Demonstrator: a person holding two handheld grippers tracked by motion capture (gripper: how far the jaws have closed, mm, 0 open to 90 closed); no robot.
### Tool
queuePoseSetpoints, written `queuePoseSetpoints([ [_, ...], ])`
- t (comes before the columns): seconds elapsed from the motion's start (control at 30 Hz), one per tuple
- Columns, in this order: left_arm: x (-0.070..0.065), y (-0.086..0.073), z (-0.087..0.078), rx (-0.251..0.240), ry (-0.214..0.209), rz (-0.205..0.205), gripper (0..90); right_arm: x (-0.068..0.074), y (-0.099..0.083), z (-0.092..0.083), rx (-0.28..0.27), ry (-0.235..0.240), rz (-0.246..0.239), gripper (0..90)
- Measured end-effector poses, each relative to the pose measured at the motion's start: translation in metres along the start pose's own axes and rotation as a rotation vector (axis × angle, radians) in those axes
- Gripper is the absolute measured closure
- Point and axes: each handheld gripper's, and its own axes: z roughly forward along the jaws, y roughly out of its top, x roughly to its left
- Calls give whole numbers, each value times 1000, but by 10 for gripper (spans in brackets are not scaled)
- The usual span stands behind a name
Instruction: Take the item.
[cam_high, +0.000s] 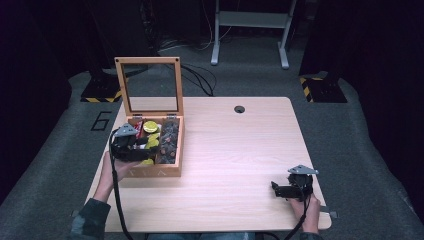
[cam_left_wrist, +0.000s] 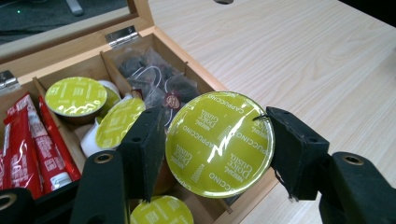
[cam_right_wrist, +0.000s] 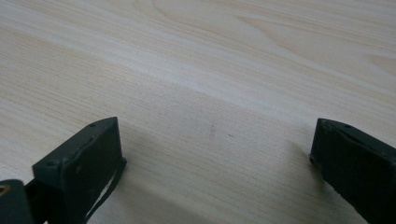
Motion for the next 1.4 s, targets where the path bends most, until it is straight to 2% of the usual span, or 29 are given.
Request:
queuePoseSetpoints([
  [0.17,-6,7,2,-9,-10,23,399,0,0,0,0,2,0,17],
  [0.67,-19,20,10,-33,-18,50,399,0,0,0,2,-2,-9,17],
  [1.17,-28,32,23,-23,-38,73,399,0,0,0,3,-1,-3,24],
  [1.4,-38,39,34,-24,-58,89,399,0,0,0,1,0,-5,26],
])
